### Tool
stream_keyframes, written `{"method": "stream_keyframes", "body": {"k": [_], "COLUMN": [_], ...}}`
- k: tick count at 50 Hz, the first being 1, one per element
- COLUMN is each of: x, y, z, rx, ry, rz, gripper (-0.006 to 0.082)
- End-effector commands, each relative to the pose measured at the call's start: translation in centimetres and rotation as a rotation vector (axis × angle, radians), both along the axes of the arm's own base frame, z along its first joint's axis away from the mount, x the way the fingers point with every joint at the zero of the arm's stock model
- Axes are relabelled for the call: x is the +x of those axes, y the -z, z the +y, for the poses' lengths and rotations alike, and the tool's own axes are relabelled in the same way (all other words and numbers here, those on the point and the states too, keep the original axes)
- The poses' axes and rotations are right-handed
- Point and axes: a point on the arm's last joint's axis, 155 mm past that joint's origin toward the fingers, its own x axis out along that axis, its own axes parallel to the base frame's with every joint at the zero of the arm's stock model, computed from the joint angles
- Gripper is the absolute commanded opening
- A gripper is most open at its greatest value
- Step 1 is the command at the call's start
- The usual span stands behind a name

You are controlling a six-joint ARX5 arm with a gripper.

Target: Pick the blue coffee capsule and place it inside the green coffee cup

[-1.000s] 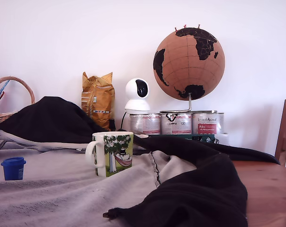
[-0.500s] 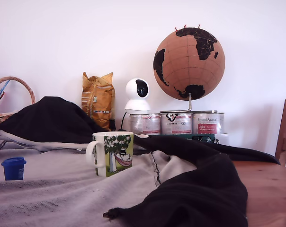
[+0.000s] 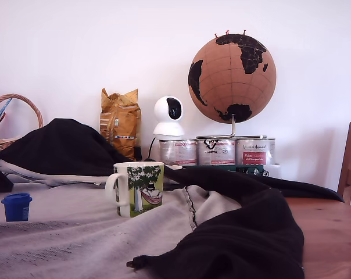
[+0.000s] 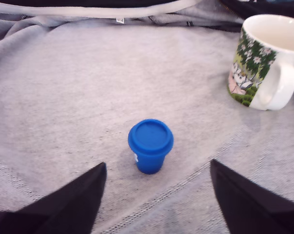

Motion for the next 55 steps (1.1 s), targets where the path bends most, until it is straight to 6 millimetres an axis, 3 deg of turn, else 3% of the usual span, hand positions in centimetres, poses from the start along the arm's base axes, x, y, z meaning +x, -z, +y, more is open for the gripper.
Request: {"method": "stream_keyframes", "body": {"k": [1, 17, 41, 47, 55], "x": [0.1, 1.3, 4.7, 5.1, 5.0], "y": [0.4, 2.1, 3.8, 4.2, 4.1], "z": [-0.1, -0.3, -1.0, -1.3, -2.1], "rx": [0.01, 0.022, 0.027, 0.022, 0.018], "ry": [0.006, 0.011, 0.017, 0.032, 0.076], "rz": [-0.003, 0.004, 0.026, 0.037, 0.035], "gripper": [0.0718, 0.0715, 0.0666, 0.0577, 0.0239]}}
